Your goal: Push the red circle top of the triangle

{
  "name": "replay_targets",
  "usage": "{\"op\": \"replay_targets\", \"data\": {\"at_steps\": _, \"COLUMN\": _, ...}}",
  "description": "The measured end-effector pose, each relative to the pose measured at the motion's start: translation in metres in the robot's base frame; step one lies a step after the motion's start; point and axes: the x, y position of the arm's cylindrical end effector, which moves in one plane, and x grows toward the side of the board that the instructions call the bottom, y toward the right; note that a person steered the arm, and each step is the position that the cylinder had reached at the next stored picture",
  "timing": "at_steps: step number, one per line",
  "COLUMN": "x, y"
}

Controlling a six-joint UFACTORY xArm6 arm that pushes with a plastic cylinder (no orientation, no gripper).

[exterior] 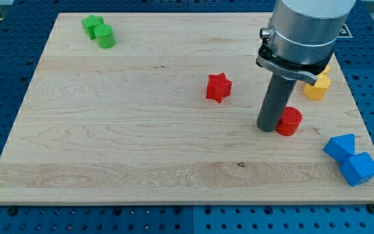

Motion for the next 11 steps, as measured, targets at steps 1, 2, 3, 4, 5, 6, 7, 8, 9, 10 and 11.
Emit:
{"op": "replay_targets", "data": {"at_steps": 1, "x": 0.0, "y": 0.016}}
{"op": "replay_targets", "data": {"at_steps": 2, "x": -0.006, "y": 0.017}}
{"op": "replay_targets", "data": {"at_steps": 3, "x": -0.031, "y": 0.017}}
{"op": "replay_targets", "data": {"at_steps": 4, "x": -0.023, "y": 0.024}}
{"op": "replay_targets", "data": {"at_steps": 5, "x": -0.014, "y": 0.025}}
{"op": "replay_targets", "data": {"at_steps": 6, "x": -0.011, "y": 0.034}}
{"op": "replay_targets", "data": {"at_steps": 7, "x": -0.001, "y": 0.038}}
{"op": "replay_targets", "data": {"at_steps": 8, "x": 0.002, "y": 0.044}}
{"op": "replay_targets", "data": {"at_steps": 9, "x": 0.01, "y": 0.05}}
{"op": "replay_targets", "data": {"at_steps": 10, "x": 0.01, "y": 0.06}}
{"op": "replay_targets", "data": {"at_steps": 11, "x": 0.01, "y": 0.072}}
